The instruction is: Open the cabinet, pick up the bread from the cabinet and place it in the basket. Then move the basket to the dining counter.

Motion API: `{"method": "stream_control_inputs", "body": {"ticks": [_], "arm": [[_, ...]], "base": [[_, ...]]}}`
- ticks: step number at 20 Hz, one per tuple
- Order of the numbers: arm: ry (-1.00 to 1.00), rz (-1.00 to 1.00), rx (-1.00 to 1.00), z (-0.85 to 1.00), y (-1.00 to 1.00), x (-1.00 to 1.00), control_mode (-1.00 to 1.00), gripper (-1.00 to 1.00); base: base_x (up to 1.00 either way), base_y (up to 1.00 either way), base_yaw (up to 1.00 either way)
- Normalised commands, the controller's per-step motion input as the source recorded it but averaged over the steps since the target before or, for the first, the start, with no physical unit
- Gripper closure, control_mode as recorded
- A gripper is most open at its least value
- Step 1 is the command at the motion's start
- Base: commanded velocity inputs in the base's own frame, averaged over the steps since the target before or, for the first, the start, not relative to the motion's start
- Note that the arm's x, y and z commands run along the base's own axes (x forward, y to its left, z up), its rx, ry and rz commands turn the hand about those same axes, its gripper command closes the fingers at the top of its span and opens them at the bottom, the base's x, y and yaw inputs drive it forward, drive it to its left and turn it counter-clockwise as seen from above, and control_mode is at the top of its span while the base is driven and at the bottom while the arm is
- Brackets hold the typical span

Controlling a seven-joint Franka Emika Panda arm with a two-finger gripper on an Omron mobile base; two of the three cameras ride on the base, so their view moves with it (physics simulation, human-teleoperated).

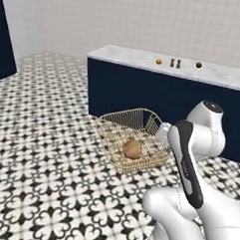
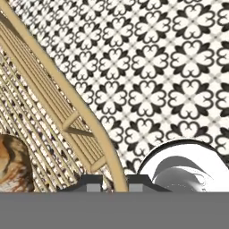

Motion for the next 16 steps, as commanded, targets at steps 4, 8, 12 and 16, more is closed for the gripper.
{"method": "stream_control_inputs", "body": {"ticks": [4, 8, 12, 16], "arm": [[0.00, 0.00, 0.00, 0.00, 0.00, 0.00, 1.00, 1.00], [0.00, 0.00, 0.00, 0.00, 0.00, 0.00, 1.00, 1.00], [0.00, 0.00, 0.00, 0.00, 0.00, 0.00, 1.00, 1.00], [0.00, 0.00, 0.00, 0.00, 0.00, 0.00, 1.00, 1.00]], "base": [[1.00, 0.32, -0.55], [1.00, 0.35, -0.55], [1.00, 0.35, -0.55], [0.91, 0.60, -0.48]]}}
